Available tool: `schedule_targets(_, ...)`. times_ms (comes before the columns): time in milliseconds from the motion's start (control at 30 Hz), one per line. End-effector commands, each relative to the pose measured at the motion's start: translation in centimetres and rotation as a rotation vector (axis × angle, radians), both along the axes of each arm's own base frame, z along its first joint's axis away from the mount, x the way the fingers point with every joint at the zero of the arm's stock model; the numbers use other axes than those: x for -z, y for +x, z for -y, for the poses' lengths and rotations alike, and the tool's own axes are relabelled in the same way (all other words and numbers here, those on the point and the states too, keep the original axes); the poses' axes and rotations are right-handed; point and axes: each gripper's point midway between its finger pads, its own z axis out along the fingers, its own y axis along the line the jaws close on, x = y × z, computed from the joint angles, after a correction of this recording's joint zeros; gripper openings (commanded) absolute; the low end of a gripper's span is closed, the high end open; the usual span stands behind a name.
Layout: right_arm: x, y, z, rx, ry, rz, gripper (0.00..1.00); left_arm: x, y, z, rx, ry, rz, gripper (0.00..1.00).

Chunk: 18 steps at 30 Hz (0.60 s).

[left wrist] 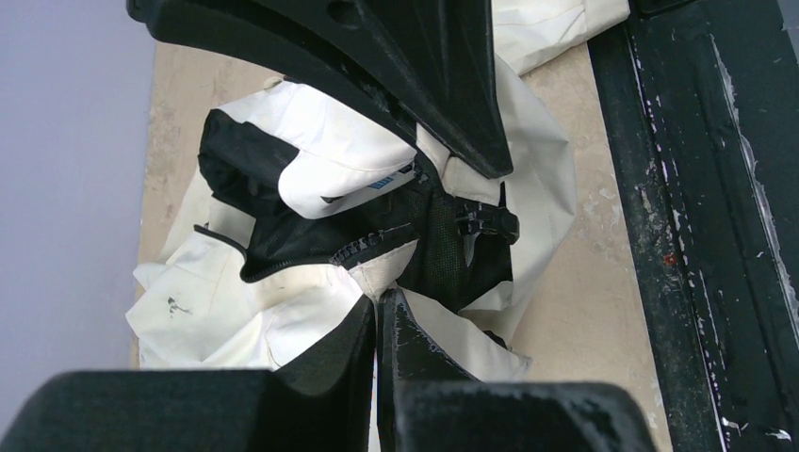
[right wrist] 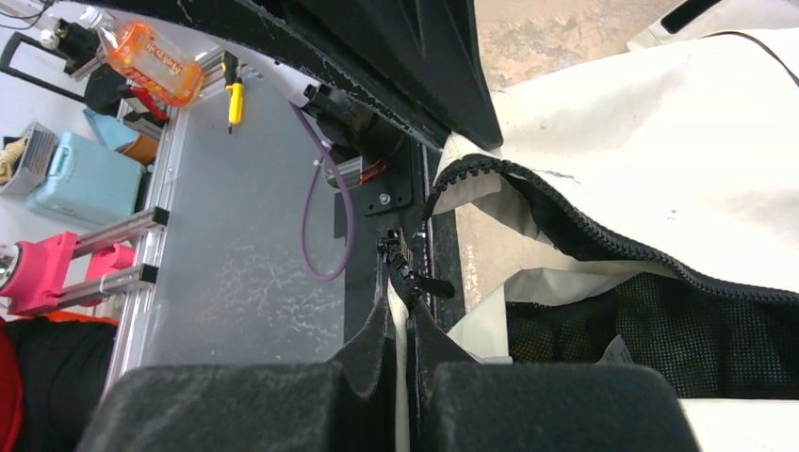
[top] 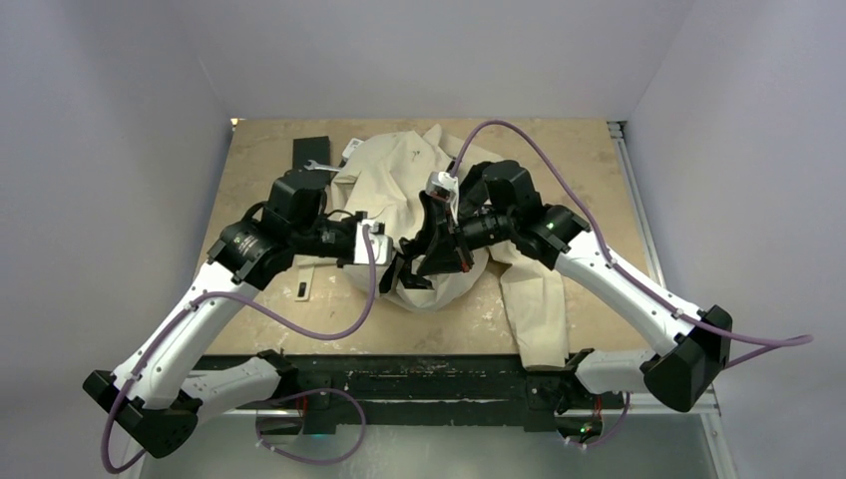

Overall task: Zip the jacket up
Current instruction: Pick up the jacket from the center of the board.

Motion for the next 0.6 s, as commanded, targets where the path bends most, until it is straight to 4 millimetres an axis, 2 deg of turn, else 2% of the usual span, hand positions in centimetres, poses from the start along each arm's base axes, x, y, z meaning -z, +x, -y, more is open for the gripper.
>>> schedule_targets(0, -1.8, 0.3, -0.2, 0.007, 0.034, 0.022, 0.00, -1.0, -0.3, 0.2, 0.023, -0.024, 0.084, 0.00)
schedule_targets(200, -1.9, 1.3, 0.1, 0.047, 0.034, 0.037, 0.00, -0.9, -0.1, 0.2, 0.018, -0.015, 0.102, 0.00)
schedule_targets(567, -2.3, 1.4, 0.0, 0.042, 0.045, 0.033, 0.00, -0.3, 0.2, 0.8, 0.009, -0.006, 0.119, 0.00)
